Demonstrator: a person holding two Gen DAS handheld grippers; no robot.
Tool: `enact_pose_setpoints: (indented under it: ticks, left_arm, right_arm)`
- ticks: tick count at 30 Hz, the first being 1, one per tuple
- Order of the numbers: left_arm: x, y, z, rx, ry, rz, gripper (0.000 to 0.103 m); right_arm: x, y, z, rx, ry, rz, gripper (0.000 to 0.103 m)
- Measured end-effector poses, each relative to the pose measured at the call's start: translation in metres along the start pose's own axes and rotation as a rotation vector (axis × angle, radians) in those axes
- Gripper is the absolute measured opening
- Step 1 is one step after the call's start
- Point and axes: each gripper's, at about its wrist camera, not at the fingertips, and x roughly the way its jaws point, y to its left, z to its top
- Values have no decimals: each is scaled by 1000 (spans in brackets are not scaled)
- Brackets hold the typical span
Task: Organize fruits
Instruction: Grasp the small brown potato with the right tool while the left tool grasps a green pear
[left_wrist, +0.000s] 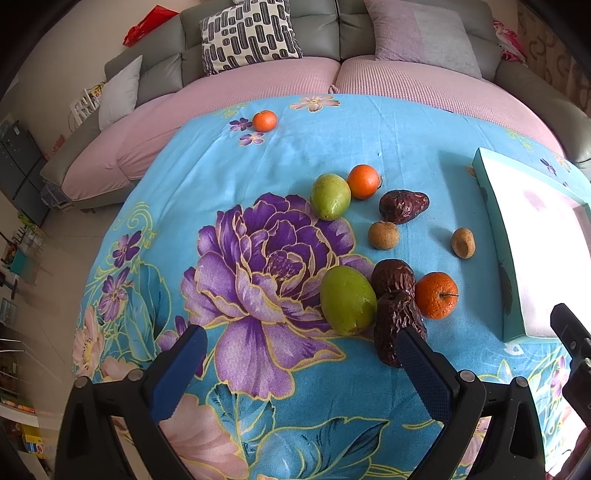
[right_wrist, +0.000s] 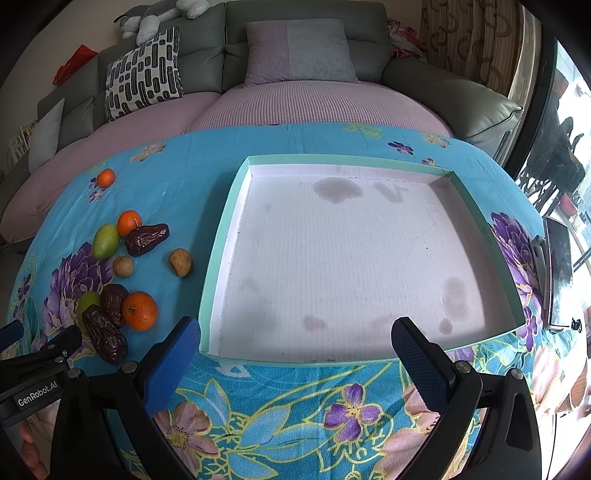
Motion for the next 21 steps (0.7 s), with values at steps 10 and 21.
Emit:
enact_pose_setpoints:
  ticks: [10, 21]
  left_arm:
    - [-9, 19, 38, -78, -142, -73, 103]
    - [5, 50, 93, -228, -178, -83, 103]
  right_arm:
    - [0, 10, 14, -6, -52, 75, 103]
    - [8, 33, 68, -17, -107, 207, 86]
